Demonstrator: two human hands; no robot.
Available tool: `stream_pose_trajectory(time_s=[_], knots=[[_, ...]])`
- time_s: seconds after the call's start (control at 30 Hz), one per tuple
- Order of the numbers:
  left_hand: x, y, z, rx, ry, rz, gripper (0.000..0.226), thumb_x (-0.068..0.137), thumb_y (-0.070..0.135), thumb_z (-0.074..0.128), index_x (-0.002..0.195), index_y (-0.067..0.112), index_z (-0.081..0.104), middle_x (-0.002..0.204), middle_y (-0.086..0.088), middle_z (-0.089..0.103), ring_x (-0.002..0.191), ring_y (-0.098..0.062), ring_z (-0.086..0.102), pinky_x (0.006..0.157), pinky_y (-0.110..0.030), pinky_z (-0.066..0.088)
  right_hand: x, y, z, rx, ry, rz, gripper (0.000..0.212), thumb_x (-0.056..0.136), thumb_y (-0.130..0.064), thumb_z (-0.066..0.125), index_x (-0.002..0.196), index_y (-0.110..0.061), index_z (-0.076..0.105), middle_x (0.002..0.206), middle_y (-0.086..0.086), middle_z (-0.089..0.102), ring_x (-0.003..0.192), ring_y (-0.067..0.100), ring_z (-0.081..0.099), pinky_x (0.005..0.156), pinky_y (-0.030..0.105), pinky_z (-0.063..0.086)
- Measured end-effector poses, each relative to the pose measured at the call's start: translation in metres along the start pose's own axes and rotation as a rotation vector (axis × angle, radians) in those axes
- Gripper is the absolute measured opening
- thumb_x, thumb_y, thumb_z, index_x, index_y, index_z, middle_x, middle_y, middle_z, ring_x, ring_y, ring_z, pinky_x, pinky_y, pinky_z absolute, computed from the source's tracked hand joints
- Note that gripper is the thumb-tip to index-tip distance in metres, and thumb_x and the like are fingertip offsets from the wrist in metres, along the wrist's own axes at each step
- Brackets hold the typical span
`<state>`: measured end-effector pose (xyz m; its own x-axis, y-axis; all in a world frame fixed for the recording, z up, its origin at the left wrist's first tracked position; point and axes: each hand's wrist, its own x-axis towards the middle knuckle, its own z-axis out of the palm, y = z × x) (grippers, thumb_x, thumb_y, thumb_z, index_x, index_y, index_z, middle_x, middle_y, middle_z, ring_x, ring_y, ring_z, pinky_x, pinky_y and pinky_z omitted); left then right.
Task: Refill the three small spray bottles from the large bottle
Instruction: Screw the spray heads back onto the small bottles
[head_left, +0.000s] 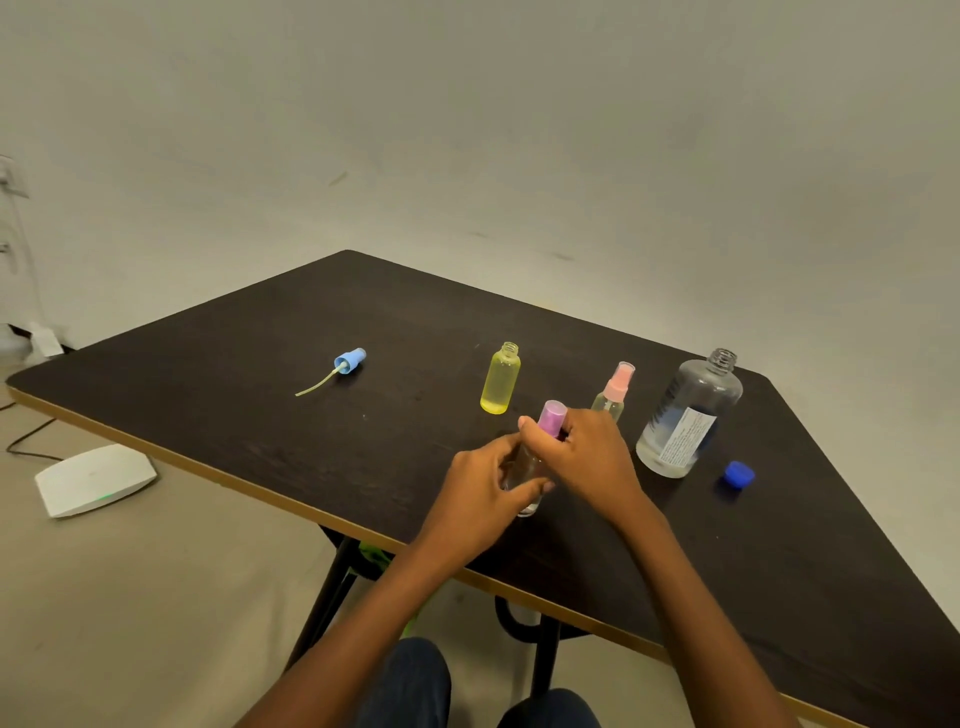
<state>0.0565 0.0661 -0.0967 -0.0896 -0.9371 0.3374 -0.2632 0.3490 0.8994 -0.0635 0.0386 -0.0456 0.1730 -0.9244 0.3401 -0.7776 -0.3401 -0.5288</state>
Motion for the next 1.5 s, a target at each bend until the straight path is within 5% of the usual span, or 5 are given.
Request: stream_pose_trajectory(time_s=[0.37,0.57,0.83,1.13,1.5], knots=[[0.002,-0.002,0.003,0.049,0.044,0.009,0.033,0.083,0.015,0.068,0.115,0.012,0.061,0.104,-0.002,0.071,0.096,-0.009,0.066,0.083,-0.02,0.053,-0.014,-0.017,0.016,-0.108,0.286,0.183,0.033,0.088,-0.035,0.046,0.065,-0.013,0.055,0.062,0.001,0.054,0.069,0.02,0.056,0.067,0.033,0.047],[0.006,0.002,-0.003,0.164,-0.022,0.007,0.043,0.08,0.019,0.072,0.12,0.015,0.057,0.111,-0.001,0.065,0.099,-0.009,0.061,0.086,-0.023,0.05,-0.026,-0.008,0.009,0.045,0.193,0.216,0.053,0.08,-0.066,0.045,0.069,-0.015,0.049,0.063,-0.004,0.05,0.063,0.013,0.05,0.062,0.033,0.04],[0.039,-0.001,0.012,0.216,0.124,-0.058,0.041,0.077,0.021,0.075,0.115,0.017,0.061,0.103,0.0,0.063,0.093,-0.017,0.061,0.084,-0.032,0.051,-0.017,0.044,-0.015,0.465,0.429,0.458,0.013,0.083,-0.008,0.061,0.083,-0.015,0.05,0.073,0.005,0.053,0.068,0.019,0.052,0.068,0.039,0.049],[0.086,-0.004,0.039,0.243,0.173,-0.144,0.046,0.083,0.021,0.069,0.126,0.014,0.055,0.12,-0.005,0.063,0.111,-0.021,0.059,0.091,-0.033,0.047,0.025,0.075,0.006,0.321,0.263,0.581,0.05,0.077,-0.02,0.067,0.122,-0.011,0.047,0.097,0.019,0.064,0.079,0.032,0.063,0.066,0.04,0.054],[0.108,-0.019,0.05,0.218,0.157,-0.14,0.048,0.082,0.018,0.071,0.126,0.011,0.055,0.117,-0.006,0.066,0.108,-0.02,0.062,0.092,-0.034,0.051,0.032,0.092,0.016,0.236,0.254,0.53,0.027,0.082,-0.024,0.067,0.103,-0.011,0.057,0.084,0.012,0.064,0.079,0.03,0.063,0.068,0.036,0.049]])
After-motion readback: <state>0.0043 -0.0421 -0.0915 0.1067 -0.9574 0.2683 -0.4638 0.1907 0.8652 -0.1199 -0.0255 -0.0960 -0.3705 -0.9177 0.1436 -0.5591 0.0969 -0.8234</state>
